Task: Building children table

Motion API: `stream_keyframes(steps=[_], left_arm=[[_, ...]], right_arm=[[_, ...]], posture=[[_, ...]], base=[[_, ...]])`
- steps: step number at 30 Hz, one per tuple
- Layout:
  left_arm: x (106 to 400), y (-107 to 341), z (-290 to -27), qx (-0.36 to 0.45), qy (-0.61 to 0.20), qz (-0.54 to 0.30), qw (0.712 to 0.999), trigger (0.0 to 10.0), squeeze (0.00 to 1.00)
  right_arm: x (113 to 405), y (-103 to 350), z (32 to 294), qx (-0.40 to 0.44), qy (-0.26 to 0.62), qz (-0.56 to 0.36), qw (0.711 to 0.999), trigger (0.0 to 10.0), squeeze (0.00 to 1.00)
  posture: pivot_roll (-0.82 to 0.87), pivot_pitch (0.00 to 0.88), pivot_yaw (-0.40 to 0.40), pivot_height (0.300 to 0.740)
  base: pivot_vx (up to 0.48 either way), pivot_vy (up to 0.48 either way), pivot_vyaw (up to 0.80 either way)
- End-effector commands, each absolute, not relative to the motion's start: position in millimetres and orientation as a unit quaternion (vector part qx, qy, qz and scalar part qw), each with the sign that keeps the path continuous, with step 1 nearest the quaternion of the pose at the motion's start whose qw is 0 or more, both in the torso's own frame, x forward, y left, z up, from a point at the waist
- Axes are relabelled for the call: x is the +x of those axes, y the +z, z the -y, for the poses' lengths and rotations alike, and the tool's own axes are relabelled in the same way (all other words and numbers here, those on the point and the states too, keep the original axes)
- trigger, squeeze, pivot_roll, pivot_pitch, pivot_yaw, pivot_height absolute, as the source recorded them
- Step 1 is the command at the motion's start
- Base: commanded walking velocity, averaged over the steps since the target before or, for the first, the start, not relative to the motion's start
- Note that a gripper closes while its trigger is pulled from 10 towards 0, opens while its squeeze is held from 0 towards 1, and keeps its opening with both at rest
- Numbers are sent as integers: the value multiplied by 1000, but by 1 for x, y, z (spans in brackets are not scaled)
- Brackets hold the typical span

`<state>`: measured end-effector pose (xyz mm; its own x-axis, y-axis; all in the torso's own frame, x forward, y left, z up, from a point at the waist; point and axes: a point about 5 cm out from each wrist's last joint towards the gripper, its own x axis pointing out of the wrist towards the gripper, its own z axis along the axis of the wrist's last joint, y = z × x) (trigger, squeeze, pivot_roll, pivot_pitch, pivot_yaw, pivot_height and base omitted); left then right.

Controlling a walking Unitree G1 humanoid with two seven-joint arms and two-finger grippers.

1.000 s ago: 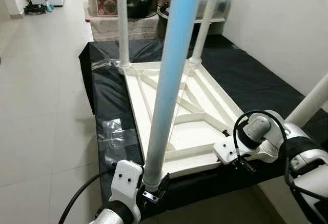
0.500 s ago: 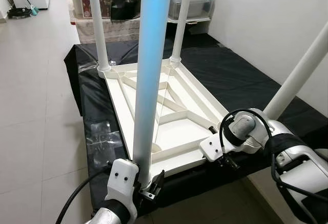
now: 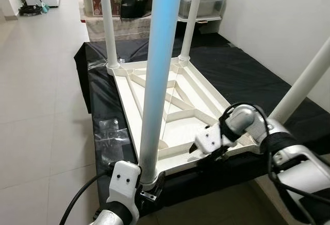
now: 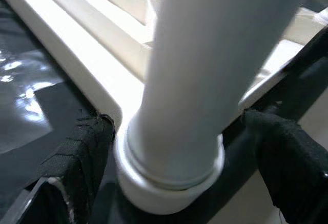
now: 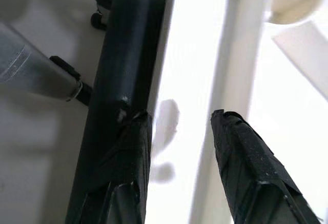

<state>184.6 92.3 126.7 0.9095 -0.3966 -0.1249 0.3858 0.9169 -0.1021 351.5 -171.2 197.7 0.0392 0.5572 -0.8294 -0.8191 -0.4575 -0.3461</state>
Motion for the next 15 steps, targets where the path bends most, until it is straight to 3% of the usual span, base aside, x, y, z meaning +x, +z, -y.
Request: stream_keyframes(steps=[1, 5, 6, 7, 10, 11, 12, 13, 15], left_arm=[[182, 128, -95, -39, -189, -64, 979, 10000, 0], [181, 129, -96, -40, -186, -62, 980, 10000, 0], [181, 128, -96, -40, -183, -63, 980, 10000, 0], [181, 128, -96, -40, -183, -63, 980, 10000, 0], [182, 127, -96, -37, -182, -65, 980, 10000, 0], [182, 127, -96, -37, -182, -65, 980, 10000, 0], [182, 126, -96, -36, -182, -65, 981, 10000, 0], [182, 126, -96, -36, -182, -65, 981, 10000, 0], [183, 126, -96, -36, -179, -65, 981, 10000, 0]], right_arm=[[353, 218, 172, -505, 681, -101, 521, 10000, 0], [352, 223, 174, -498, 684, -97, 524, 10000, 0], [349, 233, 177, -474, 688, -79, 543, 10000, 0], [349, 233, 177, -474, 688, -79, 543, 10000, 0], [350, 244, 174, -418, 687, -43, 593, 10000, 0], [350, 244, 174, -418, 687, -43, 593, 10000, 0], [354, 248, 172, -388, 679, -23, 623, 10000, 0], [354, 248, 172, -388, 679, -23, 623, 10000, 0], [359, 253, 168, -330, 665, 2, 670, 10000, 0]], posture=[[100, 62, -79, 740], [100, 61, -78, 740], [99, 53, -80, 740], [99, 53, -80, 740], [100, 49, -83, 740], [100, 49, -83, 740], [102, 48, -83, 740], [102, 48, -83, 740], [104, 47, -85, 740]], base=[[0, 0, 0], [0, 0, 0], [-480, 0, 0], [-480, 0, 0], [-480, 0, 0], [-480, 0, 0], [-480, 0, 0], [-480, 0, 0], [-480, 0, 0]])
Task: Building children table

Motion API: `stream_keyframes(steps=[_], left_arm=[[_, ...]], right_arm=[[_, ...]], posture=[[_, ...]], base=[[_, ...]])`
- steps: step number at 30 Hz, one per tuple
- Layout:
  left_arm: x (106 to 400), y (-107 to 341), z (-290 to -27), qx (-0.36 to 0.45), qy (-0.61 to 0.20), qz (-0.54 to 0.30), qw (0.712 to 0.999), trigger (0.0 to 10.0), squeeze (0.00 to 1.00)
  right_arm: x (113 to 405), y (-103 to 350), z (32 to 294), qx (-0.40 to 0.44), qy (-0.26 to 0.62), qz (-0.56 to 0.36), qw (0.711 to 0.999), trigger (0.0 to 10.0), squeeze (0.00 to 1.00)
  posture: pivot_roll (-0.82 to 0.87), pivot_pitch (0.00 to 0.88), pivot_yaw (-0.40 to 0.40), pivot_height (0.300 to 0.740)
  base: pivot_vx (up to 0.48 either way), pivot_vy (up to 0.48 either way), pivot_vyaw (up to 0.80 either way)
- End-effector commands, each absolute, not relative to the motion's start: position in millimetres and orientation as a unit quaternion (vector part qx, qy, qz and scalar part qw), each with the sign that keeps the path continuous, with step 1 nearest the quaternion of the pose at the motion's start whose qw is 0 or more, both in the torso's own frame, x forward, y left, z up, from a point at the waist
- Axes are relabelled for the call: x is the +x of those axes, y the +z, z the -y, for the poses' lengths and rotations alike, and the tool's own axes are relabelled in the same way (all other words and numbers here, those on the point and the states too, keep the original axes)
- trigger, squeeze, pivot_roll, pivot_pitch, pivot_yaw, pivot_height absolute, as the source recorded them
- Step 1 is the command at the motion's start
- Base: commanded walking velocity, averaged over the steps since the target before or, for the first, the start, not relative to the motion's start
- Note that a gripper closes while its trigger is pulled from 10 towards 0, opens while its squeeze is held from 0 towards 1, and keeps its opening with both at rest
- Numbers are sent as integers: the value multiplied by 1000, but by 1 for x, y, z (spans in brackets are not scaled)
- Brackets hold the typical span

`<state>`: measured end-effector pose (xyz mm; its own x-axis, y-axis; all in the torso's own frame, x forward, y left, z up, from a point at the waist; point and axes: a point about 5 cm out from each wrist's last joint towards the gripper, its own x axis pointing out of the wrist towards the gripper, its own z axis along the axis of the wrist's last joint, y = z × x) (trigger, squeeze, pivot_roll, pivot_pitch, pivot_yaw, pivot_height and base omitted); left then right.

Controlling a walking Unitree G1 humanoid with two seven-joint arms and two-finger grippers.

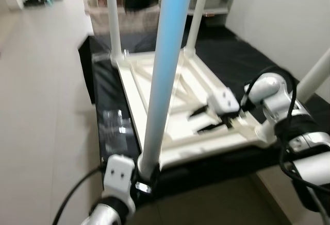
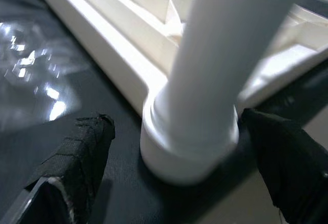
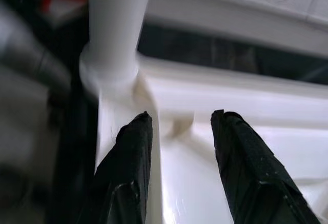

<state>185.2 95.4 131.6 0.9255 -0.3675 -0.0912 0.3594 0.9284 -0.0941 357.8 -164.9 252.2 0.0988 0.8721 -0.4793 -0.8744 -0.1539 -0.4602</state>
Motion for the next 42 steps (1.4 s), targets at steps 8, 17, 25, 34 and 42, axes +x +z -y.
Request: stream_keyframes(steps=[8, 17, 25, 34, 42], left_arm=[[184, 124, -97, -25, -171, -68, 983, 10000, 0], [185, 124, -97, -25, -171, -65, 983, 10000, 0], [186, 123, -96, -19, -173, -65, 983, 10000, 0], [188, 120, -101, 0, -158, -67, 985, 10000, 0], [193, 113, -105, -8, -134, -87, 987, 10000, 0]], right_arm=[[370, 225, 175, -215, 522, 20, 825, 10000, 0], [355, 169, 185, -137, 293, -18, 946, 10000, 0], [315, 141, 180, -59, 144, -19, 988, 10000, 0], [261, 120, 131, 27, 130, -12, 991, 10000, 0], [249, 110, 114, 24, 148, -40, 988, 10000, 0]], posture=[[99, 38, -83, 740], [94, 39, -74, 740], [92, 34, -71, 740], [97, 26, -65, 740], [95, 22, -64, 740]], base=[[-120, 0, 0], [0, 0, 0], [0, 0, 0], [0, 0, 0], [67, -361, 0]])
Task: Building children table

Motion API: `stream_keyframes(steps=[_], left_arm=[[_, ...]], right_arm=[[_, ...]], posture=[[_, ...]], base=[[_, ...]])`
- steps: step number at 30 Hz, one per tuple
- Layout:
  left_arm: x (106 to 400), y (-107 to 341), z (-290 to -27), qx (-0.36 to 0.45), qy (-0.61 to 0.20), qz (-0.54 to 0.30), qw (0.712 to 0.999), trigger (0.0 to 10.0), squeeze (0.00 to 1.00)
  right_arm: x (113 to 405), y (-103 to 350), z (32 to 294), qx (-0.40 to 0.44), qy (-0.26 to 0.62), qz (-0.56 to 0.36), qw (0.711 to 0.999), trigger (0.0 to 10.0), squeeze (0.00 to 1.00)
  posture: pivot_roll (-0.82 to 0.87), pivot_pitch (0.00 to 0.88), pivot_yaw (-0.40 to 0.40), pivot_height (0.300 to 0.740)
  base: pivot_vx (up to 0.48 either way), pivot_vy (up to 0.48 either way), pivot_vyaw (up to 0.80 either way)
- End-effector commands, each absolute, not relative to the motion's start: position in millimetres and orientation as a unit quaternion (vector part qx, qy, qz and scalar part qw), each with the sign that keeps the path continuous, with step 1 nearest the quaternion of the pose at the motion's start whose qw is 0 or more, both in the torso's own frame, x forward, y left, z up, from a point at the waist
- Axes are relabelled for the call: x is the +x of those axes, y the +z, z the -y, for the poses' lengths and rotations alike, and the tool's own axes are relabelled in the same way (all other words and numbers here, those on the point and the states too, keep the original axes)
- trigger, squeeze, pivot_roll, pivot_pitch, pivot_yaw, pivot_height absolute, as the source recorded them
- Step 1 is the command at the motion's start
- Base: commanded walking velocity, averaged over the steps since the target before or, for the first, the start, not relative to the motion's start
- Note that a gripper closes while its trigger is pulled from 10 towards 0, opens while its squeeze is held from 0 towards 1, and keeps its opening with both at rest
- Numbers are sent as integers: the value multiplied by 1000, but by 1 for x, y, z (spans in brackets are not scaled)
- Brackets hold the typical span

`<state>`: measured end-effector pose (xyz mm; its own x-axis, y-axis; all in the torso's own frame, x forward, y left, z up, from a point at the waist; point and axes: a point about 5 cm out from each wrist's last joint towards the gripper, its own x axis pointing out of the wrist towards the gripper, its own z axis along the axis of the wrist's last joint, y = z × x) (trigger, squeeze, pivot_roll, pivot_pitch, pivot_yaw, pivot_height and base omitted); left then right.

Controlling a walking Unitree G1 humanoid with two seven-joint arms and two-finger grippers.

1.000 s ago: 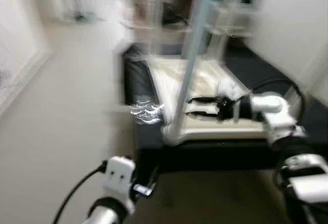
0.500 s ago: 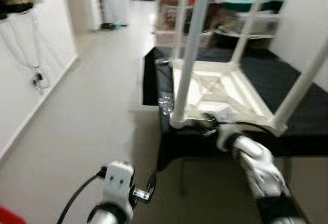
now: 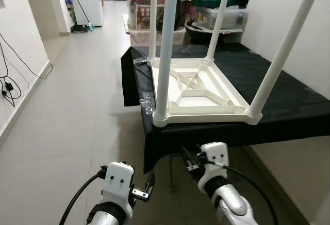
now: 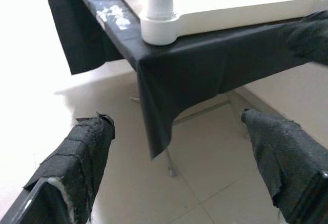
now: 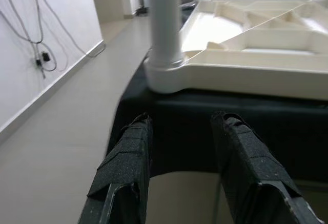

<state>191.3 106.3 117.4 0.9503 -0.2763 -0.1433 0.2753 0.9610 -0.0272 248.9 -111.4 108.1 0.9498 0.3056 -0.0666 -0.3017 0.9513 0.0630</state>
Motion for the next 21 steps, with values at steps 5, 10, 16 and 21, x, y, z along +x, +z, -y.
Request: stream_keyframes(steps=[5, 10, 16, 21], left_arm=[[195, 111, -107, -11, -126, -91, 988, 10000, 0], [196, 111, -107, -10, -125, -88, 988, 10000, 0], [198, 110, -108, -5, -122, -90, 988, 10000, 0], [198, 108, -109, -1, -123, -91, 988, 10000, 0]], right_arm=[[247, 113, 113, 28, 134, -52, 989, 10000, 0], [246, 114, 112, 33, 131, -59, 989, 10000, 0], [245, 113, 108, 39, 144, -64, 987, 10000, 0], [243, 112, 103, 52, 178, -78, 980, 10000, 0]], posture=[[94, 22, -64, 740], [96, 16, -64, 740], [96, 10, -64, 740], [96, 3, -62, 740]], base=[[327, -347, 0], [343, -332, 0], [327, -347, 0], [254, -372, 0]])
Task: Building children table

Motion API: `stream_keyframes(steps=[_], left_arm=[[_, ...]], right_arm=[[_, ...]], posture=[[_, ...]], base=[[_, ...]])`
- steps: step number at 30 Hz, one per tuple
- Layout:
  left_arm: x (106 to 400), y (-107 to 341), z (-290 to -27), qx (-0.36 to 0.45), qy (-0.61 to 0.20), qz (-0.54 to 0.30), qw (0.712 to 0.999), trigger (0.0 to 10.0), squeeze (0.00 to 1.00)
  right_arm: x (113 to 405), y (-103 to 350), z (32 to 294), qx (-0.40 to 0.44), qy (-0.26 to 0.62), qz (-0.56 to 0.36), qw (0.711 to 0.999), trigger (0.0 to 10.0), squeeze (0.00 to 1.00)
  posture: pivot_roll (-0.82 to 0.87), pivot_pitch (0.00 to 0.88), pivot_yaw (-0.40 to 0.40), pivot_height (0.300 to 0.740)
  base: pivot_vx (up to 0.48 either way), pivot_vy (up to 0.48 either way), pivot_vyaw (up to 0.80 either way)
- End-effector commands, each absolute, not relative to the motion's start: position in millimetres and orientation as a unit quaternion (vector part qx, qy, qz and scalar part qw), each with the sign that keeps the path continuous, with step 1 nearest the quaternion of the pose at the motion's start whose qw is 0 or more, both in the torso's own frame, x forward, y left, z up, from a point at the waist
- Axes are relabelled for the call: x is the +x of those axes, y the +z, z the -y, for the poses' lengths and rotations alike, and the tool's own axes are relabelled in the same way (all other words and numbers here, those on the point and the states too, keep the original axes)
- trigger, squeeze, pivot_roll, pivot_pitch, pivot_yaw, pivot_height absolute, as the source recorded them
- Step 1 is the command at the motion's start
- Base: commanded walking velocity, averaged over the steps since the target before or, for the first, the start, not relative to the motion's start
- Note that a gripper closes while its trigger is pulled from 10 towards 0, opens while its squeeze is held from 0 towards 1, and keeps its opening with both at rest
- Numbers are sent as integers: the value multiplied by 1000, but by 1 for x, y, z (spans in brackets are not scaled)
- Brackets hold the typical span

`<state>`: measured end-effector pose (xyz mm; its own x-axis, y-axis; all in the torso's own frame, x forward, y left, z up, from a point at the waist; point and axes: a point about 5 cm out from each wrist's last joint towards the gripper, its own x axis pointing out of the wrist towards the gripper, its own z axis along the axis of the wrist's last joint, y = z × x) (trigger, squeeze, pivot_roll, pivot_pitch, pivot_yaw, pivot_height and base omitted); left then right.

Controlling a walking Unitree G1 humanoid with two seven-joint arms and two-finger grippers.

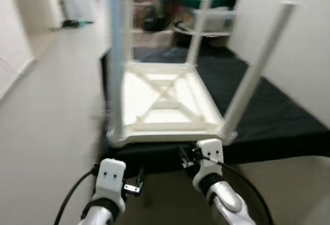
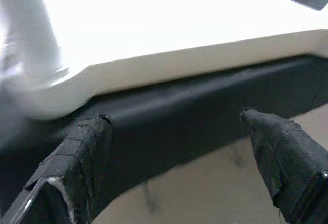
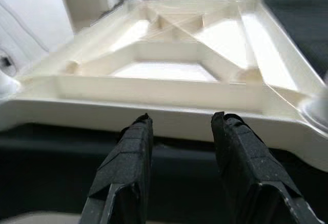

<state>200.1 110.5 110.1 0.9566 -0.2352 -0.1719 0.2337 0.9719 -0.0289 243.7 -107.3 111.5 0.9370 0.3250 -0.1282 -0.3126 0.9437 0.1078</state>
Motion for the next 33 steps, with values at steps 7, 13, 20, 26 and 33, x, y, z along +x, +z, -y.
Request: stream_keyframes(steps=[7, 13, 20, 26, 33], left_arm=[[198, 106, -108, 4, -124, -92, 988, 10000, 0], [197, 103, -108, -8, -123, -98, 988, 10000, 0], [196, 102, -108, -9, -122, -99, 988, 10000, 0], [196, 102, -111, -16, -112, -96, 989, 10000, 0], [195, 102, -111, -16, -112, -96, 989, 10000, 0]], right_arm=[[233, 112, 90, 67, 279, -88, 954, 10000, 0], [224, 108, 84, 99, 377, -131, 911, 10000, 0], [224, 109, 84, 105, 404, -141, 897, 10000, 0], [262, 124, 104, 50, 247, -96, 963, 10000, 0], [274, 157, 124, -11, 151, 20, 988, 10000, 0]], posture=[[97, 0, -63, 740], [100, 0, -63, 740], [102, 0, -66, 740], [98, 0, -64, 740], [106, 0, -61, 740]], base=[[0, -480, 0], [0, -80, 0], [0, 0, 0], [0, 0, 0], [0, 0, 0]])
